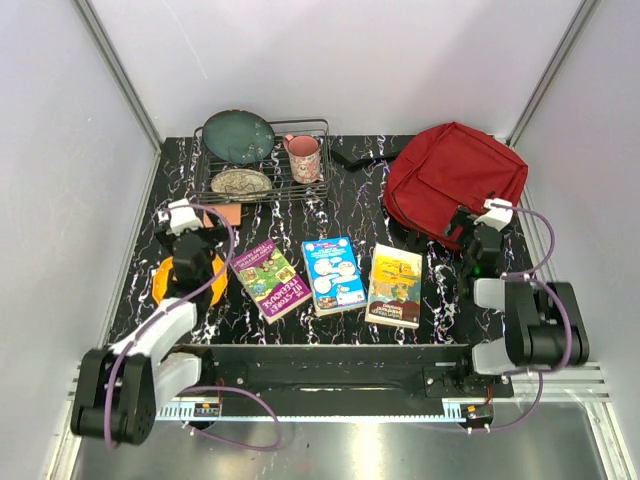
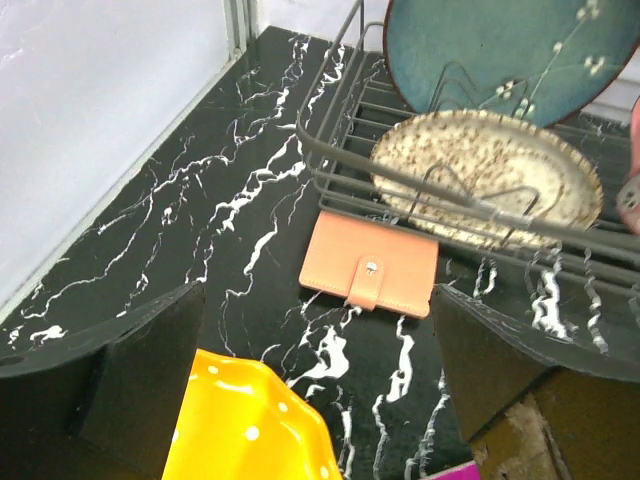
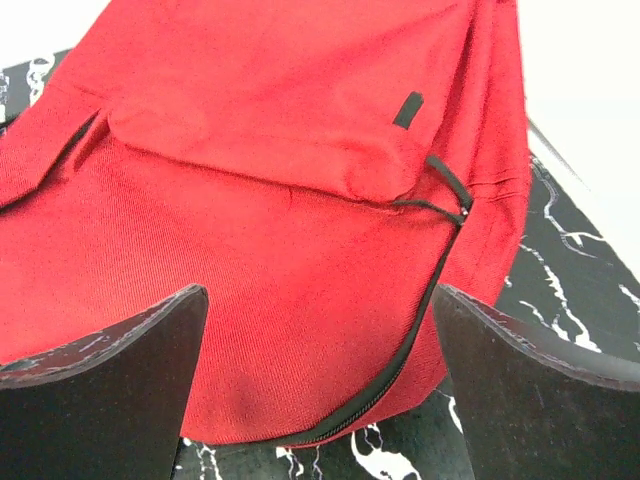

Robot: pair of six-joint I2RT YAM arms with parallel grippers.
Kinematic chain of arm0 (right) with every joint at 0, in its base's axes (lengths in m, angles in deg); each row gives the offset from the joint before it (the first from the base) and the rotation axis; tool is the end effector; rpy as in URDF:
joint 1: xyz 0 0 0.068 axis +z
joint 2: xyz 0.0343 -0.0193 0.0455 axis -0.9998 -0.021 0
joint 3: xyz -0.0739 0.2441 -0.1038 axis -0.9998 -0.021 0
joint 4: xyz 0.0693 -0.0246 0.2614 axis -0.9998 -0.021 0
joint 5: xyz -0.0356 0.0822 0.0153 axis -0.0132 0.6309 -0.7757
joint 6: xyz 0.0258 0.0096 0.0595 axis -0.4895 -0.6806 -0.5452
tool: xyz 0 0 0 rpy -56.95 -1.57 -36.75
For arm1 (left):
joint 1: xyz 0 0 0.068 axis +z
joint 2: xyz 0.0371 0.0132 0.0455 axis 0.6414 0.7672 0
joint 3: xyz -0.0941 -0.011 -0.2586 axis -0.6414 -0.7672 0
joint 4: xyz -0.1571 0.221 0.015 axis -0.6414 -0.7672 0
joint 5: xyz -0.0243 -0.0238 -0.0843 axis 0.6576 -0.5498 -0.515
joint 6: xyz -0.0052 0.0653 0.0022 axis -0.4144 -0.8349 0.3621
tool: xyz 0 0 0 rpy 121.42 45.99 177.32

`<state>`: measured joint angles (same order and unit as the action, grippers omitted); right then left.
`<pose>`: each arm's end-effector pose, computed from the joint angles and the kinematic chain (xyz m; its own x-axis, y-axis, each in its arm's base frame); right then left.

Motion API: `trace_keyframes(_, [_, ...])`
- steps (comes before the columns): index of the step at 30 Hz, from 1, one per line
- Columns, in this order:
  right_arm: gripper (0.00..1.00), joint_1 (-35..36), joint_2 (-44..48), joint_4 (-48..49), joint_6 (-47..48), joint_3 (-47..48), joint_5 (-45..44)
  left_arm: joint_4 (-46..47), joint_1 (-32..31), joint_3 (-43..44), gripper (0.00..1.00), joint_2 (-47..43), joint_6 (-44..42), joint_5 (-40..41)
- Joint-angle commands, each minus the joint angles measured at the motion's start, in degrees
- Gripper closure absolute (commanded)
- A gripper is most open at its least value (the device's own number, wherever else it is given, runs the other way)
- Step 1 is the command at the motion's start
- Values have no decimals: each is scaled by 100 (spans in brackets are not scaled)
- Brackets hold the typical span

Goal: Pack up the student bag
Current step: Move the student bag to the center of the board.

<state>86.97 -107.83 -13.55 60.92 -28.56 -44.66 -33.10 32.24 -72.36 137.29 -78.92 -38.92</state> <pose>0.2797 -0.0217 0.1523 -0.1332 0.0874 -0.9872 0.2891 0.9562 0.0457 0.2340 -0.0085 0.1971 -0.0365 -0.0760 -0.9964 -0.3197 0.9456 -0.0604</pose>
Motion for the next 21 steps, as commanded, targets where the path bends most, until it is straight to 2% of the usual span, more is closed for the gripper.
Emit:
trace_keyframes(1, [0,-2,1125,-2621,-857,890,-684,-3616,1,1437,1,-737,1428,144])
trace_keyframes(2, [0,-2,1188,-3078,-1104,1110,-703,-4509,-16,1631,1,-851,1647,12])
trace_keyframes(3, [0,-2,1232,-3448,-1176,1452,-720,-4727,1,1859,1,-895,1980,-76])
trace_keyframes(4, [0,-2,1363,-4209,-1255,1603,-799,-4807,1,1888,1,-957,2053,-182])
trace_keyframes(7, [0,-2,1688,-5101,-1677,1903,-1124,-4834,1,1888,1,-1238,2168,-577])
trace_keyframes(10, [0,-11,2040,-5288,-2143,1842,-1450,-5246,1,1905,1,-1467,2544,-763])
trace_keyframes(12, [0,-11,2173,-5376,-2127,1903,-1179,-5730,54,1984,1,-1529,2879,-597])
trace_keyframes(15, [0,-142,2095,-6008,-2389,2358,-687,-5731,151,2046,1,-1564,2793,-823])
trace_keyframes(17, [0,-631,1840,-6553,-2643,2623,-196,-5758,160,2072,1,-1590,2810,-868])
trace_keyframes(18, [0,-870,1735,-6650,-2714,2781,433,-5740,160,2072,1,-1599,2775,-1016])
trace_keyframes(21, [0,-1460,1392,-6783,-2873,2835,1010,-5749,168,2037,1,-1634,2670,-1219])
